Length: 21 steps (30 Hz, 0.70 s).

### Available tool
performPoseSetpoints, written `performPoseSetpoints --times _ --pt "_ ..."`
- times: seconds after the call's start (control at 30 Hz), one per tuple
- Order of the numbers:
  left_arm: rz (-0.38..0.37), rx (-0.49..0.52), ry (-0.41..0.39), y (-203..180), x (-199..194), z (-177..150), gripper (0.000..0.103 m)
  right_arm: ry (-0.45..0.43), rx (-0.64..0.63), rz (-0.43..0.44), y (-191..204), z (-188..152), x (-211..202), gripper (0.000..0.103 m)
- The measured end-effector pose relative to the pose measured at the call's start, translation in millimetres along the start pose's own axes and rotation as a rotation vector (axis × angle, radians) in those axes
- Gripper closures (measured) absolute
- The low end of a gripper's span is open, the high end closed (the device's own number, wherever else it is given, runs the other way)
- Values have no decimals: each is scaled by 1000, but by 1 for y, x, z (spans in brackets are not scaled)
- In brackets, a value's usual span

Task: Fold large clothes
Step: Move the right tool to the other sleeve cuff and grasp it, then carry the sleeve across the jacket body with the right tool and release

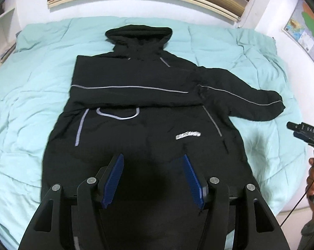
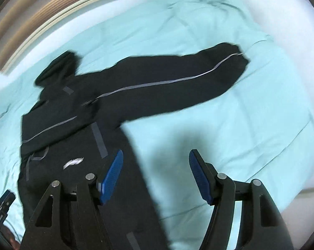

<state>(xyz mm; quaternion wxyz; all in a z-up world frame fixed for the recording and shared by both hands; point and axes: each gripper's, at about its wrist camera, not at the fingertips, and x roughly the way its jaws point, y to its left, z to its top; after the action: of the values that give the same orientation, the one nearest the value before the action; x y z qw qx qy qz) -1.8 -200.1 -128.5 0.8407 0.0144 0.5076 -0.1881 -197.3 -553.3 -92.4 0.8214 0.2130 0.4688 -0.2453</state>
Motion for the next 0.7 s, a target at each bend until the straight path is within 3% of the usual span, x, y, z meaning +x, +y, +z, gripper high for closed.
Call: performPoseSetpoints --times 0.33,0.47,0.63,0.7 --pt "82 -5 49 -60 42 22 42 -61 186 -100 -160 120 65 28" --pt "117 -20 105 -70 68 32 42 -65 263 -59 -209 167 108 28" --pt "109 -47 174 -78 97 39 42 -53 276 -70 -230 198 156 28" --pt "112 -33 196 -84 106 41 42 -40 280 -72 -234 203 175 21"
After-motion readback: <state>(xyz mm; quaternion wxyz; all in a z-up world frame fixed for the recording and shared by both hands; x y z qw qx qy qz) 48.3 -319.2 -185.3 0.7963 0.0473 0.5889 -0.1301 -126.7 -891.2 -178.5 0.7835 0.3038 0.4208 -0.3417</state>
